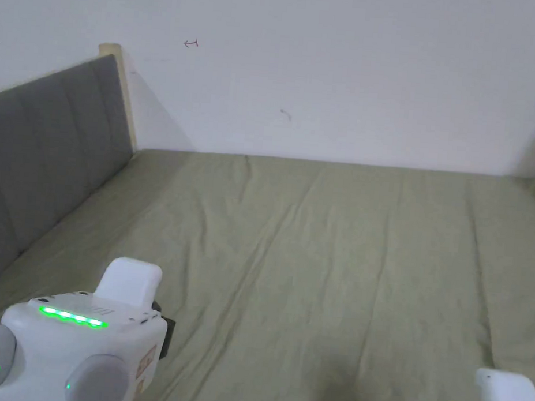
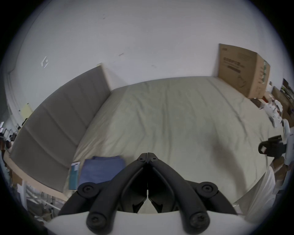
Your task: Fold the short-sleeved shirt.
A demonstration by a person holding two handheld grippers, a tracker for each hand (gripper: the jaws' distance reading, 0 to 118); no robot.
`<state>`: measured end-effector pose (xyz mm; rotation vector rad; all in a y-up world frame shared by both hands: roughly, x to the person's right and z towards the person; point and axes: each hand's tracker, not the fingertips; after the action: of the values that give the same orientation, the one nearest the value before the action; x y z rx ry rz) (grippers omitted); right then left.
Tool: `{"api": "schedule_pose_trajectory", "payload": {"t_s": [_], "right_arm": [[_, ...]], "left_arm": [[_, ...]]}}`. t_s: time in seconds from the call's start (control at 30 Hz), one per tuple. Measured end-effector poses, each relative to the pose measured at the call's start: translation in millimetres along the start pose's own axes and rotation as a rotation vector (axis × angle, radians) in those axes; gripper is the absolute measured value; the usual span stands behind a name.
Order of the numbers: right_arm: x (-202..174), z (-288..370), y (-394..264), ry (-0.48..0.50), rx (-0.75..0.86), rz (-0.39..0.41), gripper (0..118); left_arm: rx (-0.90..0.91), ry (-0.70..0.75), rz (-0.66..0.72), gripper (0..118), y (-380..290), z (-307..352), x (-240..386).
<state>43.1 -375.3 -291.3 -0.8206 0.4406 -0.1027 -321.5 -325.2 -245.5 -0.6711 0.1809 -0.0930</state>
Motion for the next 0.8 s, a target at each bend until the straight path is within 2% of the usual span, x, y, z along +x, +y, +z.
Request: {"api": "schedule_pose_trajectory", "payload": {"t_s": [0.1, 0.17, 0.37, 0.5, 0.67, 0.8], "right_arm": [[-8.7, 22.1, 10.1, -0.076, 0.124, 0.065, 3], [-10.8, 33.5, 15.5, -0.104, 0.189, 0.092, 3], [-16.8, 56.1, 28.7, -0.182, 0.367, 0.102, 3], [-24.9, 70.6, 34.0, -0.255, 0.475, 0.142, 3], [-31.4, 88.8, 42.7, -0.28, 0.564, 0.145, 3], [-36.2, 96.4, 50.8, -0.299, 0.617, 0.182, 4]], "left_arm": [[0.043, -0.057, 0.044, 0, -0.5, 8.8, 27.7], [0.079, -0.025, 0.029, 0, 3.7, 18.3, 42.6], [0.289, 0.06, 0.059, 0, 15.8, 58.8, 72.8], [0.334, 0.093, 0.032, 0, 16.7, 75.0, 87.8], [0.406, 0.116, 0.064, 0, 21.3, 86.1, 95.7], [0.45, 0.126, 0.091, 0, 28.3, 94.2, 97.7]]}}
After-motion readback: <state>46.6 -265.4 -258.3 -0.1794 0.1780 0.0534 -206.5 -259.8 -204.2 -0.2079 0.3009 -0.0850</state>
